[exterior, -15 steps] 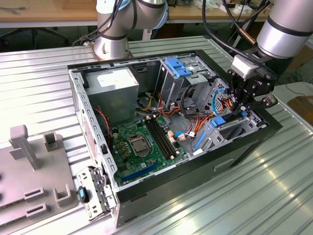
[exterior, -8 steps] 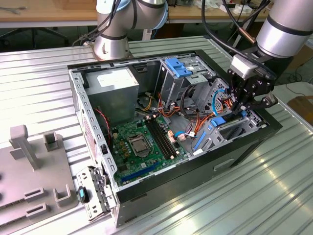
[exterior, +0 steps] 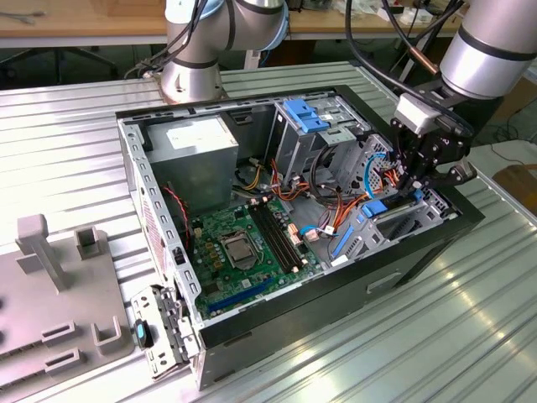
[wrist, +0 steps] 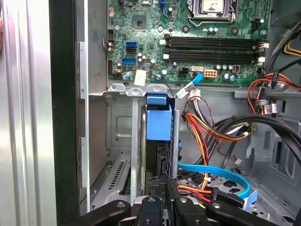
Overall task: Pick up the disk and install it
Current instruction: 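Insert the first disk wire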
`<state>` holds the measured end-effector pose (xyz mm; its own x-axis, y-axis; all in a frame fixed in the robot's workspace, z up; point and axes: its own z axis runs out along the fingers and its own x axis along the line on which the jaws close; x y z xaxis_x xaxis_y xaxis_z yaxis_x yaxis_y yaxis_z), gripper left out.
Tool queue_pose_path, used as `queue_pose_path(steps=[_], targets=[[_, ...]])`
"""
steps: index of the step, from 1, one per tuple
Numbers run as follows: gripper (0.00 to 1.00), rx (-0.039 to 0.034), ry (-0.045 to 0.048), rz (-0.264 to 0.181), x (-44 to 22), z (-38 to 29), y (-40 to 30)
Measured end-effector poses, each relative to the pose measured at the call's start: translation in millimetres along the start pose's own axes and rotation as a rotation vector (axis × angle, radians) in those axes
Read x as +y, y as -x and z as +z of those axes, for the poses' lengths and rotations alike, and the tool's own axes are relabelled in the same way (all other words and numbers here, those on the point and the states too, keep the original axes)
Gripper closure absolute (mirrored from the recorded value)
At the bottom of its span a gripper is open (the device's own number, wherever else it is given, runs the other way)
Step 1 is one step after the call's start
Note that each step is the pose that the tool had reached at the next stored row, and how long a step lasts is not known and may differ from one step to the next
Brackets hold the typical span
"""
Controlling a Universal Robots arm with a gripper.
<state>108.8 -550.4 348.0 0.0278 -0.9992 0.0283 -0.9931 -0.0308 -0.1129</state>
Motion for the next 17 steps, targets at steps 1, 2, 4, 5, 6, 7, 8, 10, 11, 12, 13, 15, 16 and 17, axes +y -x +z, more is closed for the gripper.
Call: queue_pose_path(steps=[1,2,4,5,6,7,8,10,11,12,13,15,16,17], targets=[[0.84,0.0001,0.0001,0.001,0.0,0.1,0.0],[0.84,0.0003,0.0001,0.003,0.0,0.1,0.2],[0.84,0.0010,0.0003,0.009,0.0,0.1,0.4],[0.84,0.0014,0.0005,0.012,0.0,0.0,0.4],[0.84,0.0023,0.0008,0.019,0.0,0.1,0.4],[0.84,0.0031,0.0013,0.024,0.0,0.0,0.4],[0.84,0.0032,0.0015,0.025,0.0,0.0,0.4],[0.84,0.0032,0.0020,0.025,0.0,0.1,0.4],[0.84,0.0032,0.0023,0.025,0.0,0.1,0.4],[0.84,0.0032,0.0026,0.025,0.0,0.1,0.4],[0.84,0.0032,0.0026,0.025,0.0,0.1,0.4],[0.84,0.0033,0.0027,0.025,-0.1,0.1,0.4],[0.84,0.0032,0.0027,0.025,0.0,0.1,0.5],[0.84,0.0030,0.0027,0.025,0.0,0.3,0.6]])
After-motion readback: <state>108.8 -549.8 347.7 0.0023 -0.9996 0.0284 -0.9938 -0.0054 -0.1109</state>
